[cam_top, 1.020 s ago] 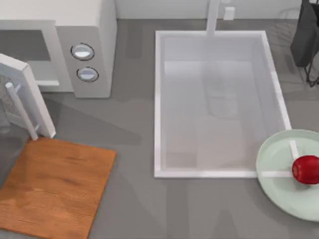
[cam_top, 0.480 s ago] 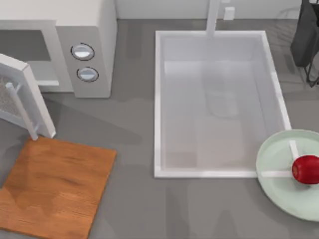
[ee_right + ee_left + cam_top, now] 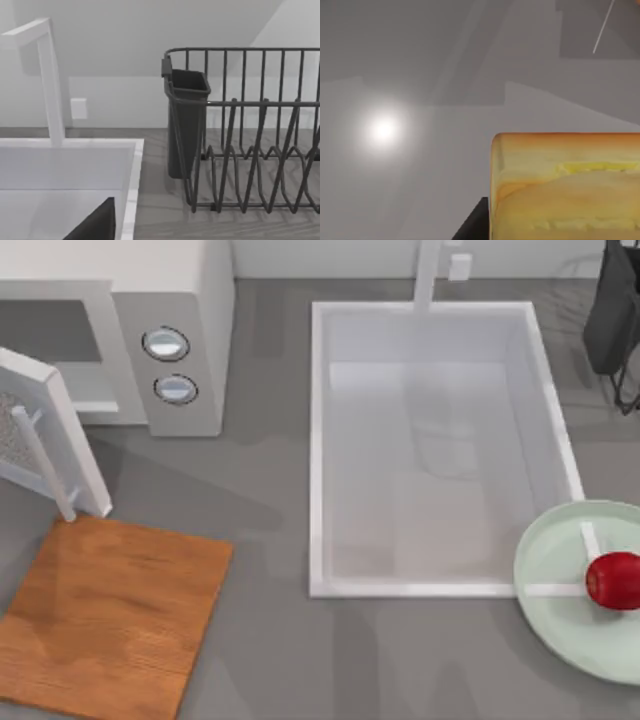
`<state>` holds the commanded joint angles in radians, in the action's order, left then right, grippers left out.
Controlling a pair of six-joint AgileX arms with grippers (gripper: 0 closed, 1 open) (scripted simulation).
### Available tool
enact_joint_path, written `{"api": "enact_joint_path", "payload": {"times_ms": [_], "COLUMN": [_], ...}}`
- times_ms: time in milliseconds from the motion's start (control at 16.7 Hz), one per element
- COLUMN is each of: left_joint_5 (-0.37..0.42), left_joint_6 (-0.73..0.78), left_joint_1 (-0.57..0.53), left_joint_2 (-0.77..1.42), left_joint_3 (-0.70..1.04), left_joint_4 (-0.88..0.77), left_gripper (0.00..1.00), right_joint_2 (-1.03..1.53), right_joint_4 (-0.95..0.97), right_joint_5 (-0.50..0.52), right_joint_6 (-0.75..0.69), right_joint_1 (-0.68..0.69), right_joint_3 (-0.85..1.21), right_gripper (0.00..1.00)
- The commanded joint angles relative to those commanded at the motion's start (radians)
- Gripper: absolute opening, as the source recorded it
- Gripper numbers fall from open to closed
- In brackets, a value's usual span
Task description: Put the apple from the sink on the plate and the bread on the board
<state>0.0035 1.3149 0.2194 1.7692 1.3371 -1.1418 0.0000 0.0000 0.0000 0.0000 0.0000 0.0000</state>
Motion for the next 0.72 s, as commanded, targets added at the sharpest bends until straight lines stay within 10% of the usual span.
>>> {"api": "enact_joint_path", "payload": {"times_ms": [360,720], "left_joint_5": [0.021,0.073], "left_joint_6": [-0.206,-0.779], "left_joint_1": [-0.025,-0.112], "left_joint_2": [-0.004,-0.017], "left_joint_3": [0.012,0.01], "left_joint_4": [-0.027,-0.044], "left_gripper": [0.0,0.0], "right_joint_2": [0.0,0.0], "right_joint_4": [0.0,0.0], "right_joint_5": [0.0,0.0], "right_joint_6": [0.0,0.0], "right_joint_1": [0.0,0.0], "right_joint_3": [0.0,0.0], "right_gripper": [1.0,1.0]}}
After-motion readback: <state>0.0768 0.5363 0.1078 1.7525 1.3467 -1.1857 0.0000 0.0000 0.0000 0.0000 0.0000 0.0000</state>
